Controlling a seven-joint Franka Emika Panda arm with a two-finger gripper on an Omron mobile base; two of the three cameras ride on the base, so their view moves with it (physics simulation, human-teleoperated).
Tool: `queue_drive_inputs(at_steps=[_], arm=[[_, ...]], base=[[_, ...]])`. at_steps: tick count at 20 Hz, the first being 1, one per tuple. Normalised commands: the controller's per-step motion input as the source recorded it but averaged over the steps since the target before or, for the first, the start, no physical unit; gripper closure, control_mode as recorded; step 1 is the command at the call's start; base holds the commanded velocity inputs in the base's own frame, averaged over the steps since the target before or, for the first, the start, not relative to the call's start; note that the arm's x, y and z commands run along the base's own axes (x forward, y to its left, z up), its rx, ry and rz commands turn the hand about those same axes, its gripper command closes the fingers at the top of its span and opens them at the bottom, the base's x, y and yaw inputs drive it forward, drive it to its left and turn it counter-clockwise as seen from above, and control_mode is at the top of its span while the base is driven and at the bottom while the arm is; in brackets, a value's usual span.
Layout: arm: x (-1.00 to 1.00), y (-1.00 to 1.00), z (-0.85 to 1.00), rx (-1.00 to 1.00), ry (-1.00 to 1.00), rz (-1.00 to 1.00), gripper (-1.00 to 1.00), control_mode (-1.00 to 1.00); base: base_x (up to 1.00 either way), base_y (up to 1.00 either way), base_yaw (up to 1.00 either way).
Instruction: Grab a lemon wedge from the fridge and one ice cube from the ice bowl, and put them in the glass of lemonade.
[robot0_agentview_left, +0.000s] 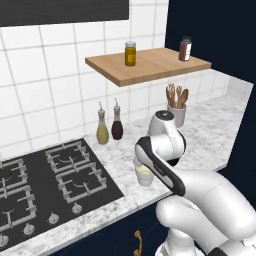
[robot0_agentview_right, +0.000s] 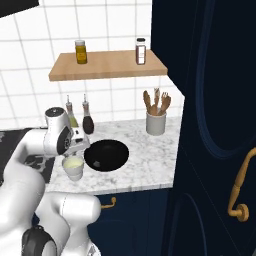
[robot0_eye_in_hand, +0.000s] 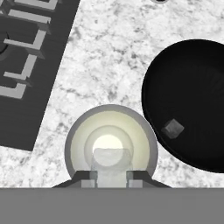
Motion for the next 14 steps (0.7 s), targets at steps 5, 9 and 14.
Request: queue_drive_inputs(at_steps=[5,9,14], arm=[[0.02,0.05,-0.15,0.00,0.02,0.11,1.00,-1.00],[0.01,0.00,-0.22,0.00,0.00,0.07,1.00,-1.00],[0.00,0.00,-0.01,0.00,0.00,0.01,-1.00,-1.00]], base=[[0.00,0.00,0.00],[0.00,0.00,0.00],[0.00,0.00,0.00]])
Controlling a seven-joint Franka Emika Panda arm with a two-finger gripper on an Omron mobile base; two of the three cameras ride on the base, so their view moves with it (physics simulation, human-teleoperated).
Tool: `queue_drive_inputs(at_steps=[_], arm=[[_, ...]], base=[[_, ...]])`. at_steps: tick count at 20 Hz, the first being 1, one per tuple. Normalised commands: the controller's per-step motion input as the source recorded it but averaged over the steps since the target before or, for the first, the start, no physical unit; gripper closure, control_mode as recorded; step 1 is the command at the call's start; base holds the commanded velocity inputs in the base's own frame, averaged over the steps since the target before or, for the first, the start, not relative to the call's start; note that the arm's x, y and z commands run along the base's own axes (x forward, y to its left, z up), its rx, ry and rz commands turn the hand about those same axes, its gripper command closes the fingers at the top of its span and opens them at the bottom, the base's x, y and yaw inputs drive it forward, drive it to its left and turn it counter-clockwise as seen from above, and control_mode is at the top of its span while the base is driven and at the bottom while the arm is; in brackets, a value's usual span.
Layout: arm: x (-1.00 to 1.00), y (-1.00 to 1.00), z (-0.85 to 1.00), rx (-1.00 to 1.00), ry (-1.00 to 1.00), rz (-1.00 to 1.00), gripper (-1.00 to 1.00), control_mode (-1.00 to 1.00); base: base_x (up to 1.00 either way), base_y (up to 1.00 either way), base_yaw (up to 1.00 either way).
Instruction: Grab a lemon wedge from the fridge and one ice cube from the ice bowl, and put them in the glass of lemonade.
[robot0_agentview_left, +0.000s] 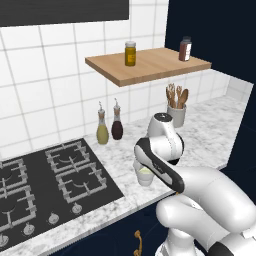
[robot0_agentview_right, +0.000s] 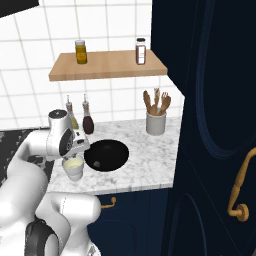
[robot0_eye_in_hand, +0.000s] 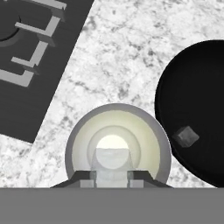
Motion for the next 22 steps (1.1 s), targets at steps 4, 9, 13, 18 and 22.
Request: queue_drive_inputs(at_steps=[4,9,13,18,22], arm=[[0.00,0.00,-0.01,0.00,0.00,0.00,-1.00,-1.00],[0.00,0.00,0.04,0.00,0.00,0.00,-1.00,-1.00],[-0.05,0.00,0.26,0.04,-0.02,0.00,-1.00,-1.00],[-0.04,-0.32,0.39,0.17,-0.02,0.00,-1.00,-1.00],[-0.13,-0.23,0.40,0.19,-0.06,0.00,-1.00,-1.00]], base=[[0.00,0.00,0.00],[0.00,0.00,0.00],[0.00,0.00,0.00],[0.00,0.00,0.00],[0.00,0.00,0.00]])
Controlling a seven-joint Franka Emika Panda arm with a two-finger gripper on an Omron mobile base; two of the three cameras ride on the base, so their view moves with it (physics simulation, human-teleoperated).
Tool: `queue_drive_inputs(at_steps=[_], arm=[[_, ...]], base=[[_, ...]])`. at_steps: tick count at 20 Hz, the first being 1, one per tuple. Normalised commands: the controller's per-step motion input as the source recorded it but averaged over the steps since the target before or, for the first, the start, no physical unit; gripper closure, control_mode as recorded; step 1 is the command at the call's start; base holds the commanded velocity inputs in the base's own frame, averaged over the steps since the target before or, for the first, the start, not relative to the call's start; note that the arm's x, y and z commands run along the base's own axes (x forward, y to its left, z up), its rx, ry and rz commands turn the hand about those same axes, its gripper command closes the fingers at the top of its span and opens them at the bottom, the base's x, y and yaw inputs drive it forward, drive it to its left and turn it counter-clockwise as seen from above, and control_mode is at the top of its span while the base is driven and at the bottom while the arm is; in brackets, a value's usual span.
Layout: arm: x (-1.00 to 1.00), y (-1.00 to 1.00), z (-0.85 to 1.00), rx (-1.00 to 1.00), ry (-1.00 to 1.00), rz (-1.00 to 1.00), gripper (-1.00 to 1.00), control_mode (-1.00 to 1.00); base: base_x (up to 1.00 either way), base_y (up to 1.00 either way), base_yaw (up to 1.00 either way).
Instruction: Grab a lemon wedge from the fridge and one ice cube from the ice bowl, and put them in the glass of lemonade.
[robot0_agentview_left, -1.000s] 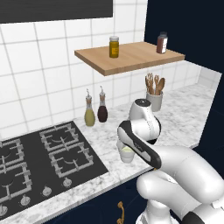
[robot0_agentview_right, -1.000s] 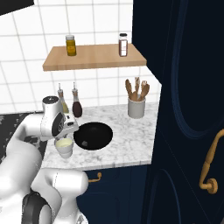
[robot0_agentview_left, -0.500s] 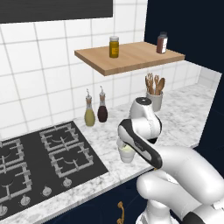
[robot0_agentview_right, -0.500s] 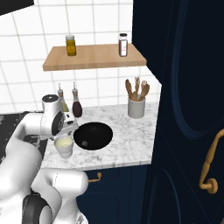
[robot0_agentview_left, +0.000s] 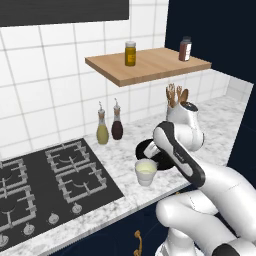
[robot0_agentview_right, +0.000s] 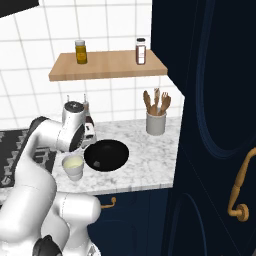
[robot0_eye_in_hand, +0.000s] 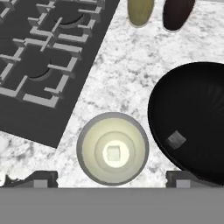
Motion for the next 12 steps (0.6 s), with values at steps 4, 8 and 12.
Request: queue_drive_inputs(at_steps=[4,8,12], arm=[[-0.43,-0.13,0.19,0.14,-0.02,0.00,-1.00,-1.00],[-0.51,-0.04,0.32,0.03,0.08,-0.07,-1.00,-1.00],[-0.46,-0.19,0.55,0.00,0.27,-0.20,-1.00,-1.00]], base=[[0.00,0.00,0.00],[0.00,0.00,0.00],[0.00,0.00,0.00]])
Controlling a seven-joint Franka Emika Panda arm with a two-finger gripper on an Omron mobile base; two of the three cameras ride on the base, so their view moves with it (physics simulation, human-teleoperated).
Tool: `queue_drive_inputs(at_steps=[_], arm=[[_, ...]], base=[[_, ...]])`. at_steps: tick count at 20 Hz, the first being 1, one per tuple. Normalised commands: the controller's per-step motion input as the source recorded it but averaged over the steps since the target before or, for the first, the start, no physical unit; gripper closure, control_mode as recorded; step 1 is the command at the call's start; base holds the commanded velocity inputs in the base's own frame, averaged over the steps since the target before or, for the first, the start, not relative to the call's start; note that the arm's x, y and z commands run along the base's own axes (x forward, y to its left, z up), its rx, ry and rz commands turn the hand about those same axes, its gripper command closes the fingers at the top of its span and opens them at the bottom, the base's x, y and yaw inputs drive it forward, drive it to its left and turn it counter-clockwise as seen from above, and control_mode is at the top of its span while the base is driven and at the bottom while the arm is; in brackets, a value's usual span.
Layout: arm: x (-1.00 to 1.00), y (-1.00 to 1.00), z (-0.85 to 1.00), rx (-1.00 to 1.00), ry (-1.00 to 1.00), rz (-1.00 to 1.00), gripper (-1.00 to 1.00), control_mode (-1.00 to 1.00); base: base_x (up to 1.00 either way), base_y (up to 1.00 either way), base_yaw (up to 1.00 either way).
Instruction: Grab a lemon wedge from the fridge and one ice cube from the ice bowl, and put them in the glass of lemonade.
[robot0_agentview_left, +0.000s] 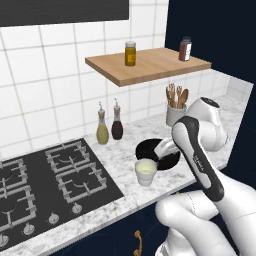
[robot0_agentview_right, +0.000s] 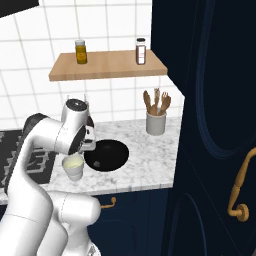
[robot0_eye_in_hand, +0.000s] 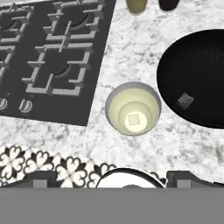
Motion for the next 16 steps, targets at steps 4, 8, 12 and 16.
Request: queue_drive_inputs(at_steps=[4,8,12,16], arm=[[-0.33,-0.18,0.25,0.00,0.23,-0.22,-1.00,-1.00],[-0.32,-0.24,0.06,0.00,0.10,-0.29,-1.00,-1.00],[-0.14,-0.23,-0.41,0.00,-0.16,-0.24,-1.00,-1.00],[-0.14,-0.05,-0.13,0.00,-0.08,-0.05,-1.00,-1.00]], base=[[0.00,0.00,0.00],[0.00,0.00,0.00],[0.00,0.00,0.00],[0.00,0.00,0.00]])
